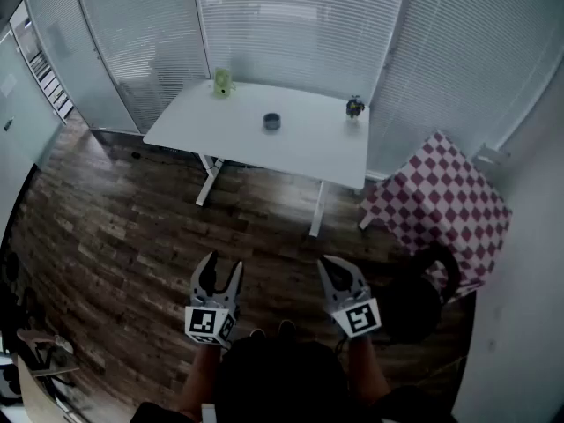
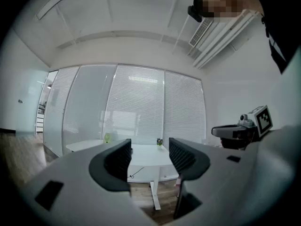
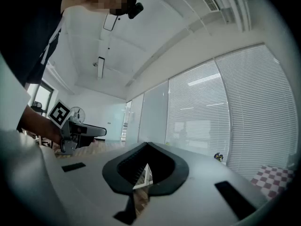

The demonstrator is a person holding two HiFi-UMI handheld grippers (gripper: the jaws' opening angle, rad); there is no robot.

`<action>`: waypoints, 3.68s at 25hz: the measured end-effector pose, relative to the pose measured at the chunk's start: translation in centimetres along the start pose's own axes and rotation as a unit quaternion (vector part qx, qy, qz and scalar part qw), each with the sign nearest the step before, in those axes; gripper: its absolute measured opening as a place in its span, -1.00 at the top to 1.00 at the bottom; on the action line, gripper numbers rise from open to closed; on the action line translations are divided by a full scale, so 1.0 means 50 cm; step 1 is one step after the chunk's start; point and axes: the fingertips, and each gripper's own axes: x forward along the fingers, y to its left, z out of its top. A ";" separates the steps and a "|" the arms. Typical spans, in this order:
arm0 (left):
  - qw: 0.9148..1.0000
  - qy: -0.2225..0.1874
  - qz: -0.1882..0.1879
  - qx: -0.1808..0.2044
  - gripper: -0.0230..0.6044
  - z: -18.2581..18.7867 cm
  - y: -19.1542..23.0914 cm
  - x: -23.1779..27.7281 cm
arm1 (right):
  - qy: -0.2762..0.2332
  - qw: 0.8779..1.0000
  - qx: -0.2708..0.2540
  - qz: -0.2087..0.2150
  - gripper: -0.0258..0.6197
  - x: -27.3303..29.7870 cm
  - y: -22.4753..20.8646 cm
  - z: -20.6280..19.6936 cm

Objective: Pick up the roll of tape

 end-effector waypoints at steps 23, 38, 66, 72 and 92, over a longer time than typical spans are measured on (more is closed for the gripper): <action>1.000 0.000 0.017 -0.002 0.19 -0.004 0.026 0.000 | 0.001 0.999 0.028 -0.031 0.90 0.016 -0.026 -0.012; 0.999 -0.015 0.032 0.013 0.19 -0.001 0.072 0.057 | 0.013 0.999 -0.004 -0.038 0.90 0.085 -0.070 -0.044; 0.999 0.006 -0.039 0.024 0.19 0.017 0.232 0.407 | 0.043 0.997 0.008 -0.060 0.90 0.400 -0.252 -0.104; 0.999 0.008 -0.045 0.009 0.19 0.028 0.281 0.493 | 0.041 0.997 0.003 -0.061 0.90 0.479 -0.301 -0.104; 0.995 0.004 -0.100 0.006 0.19 0.032 0.427 0.697 | 0.034 0.994 0.042 -0.099 0.90 0.667 -0.375 -0.077</action>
